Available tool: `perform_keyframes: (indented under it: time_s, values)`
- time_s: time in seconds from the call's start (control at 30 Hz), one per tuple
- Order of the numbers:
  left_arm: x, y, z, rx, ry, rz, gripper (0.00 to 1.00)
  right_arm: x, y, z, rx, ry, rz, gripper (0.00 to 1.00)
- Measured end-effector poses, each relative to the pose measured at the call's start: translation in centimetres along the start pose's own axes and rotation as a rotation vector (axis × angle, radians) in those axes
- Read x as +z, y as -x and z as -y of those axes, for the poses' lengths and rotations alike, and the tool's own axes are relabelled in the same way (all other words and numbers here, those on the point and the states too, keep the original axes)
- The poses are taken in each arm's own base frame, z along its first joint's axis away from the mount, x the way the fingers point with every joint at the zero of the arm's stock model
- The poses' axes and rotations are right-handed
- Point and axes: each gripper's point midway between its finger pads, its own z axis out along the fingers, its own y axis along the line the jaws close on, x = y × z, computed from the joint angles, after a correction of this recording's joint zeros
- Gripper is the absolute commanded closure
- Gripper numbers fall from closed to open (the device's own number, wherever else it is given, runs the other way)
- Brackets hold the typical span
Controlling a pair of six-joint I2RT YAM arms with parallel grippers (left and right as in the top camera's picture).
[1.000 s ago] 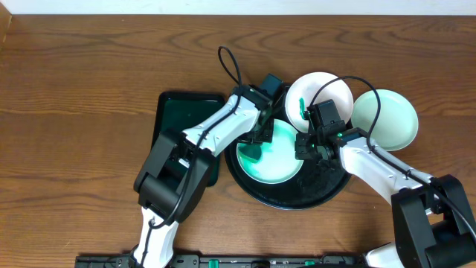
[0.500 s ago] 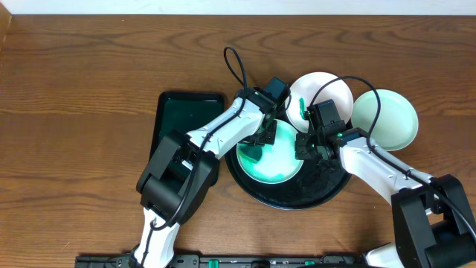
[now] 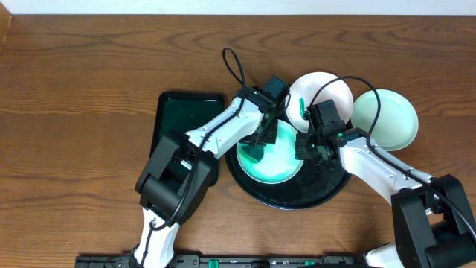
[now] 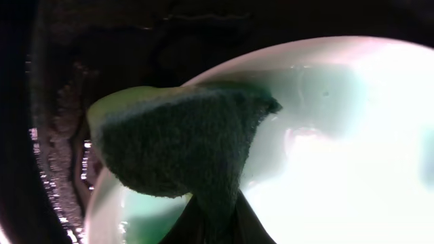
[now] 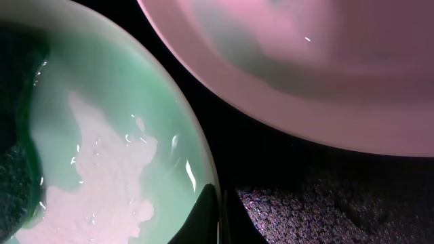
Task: Clean dirty plates on tray and stack at the side
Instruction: 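Wipe the pale green plate surface with the sponge in the left gripper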
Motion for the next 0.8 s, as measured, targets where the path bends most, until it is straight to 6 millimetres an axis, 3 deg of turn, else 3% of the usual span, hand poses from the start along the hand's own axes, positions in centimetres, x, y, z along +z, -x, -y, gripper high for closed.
perform_keyframes:
  time_s: [0.37,0.5,0.63,0.8]
  values:
    - [-1.3,-1.4,2.6,0.014,-0.142,-0.034,0.92,0.0,0.0,0.0,0.000,0.000,0.000,0.99]
    - [-4.1,-1.3,3.7,0.029,-0.201,0.011,0.93,0.0,0.0,0.0,0.000,0.000,0.000,0.99]
    - [-7.7,-0.1,3.3,0.026,-0.215,0.109,0.93,0.0,0.0,0.0,0.000,0.000,0.000,0.99]
    - [-8.7,0.3,2.0,0.014,-0.163,0.148,0.93,0.0,0.0,0.0,0.000,0.000,0.000,0.99]
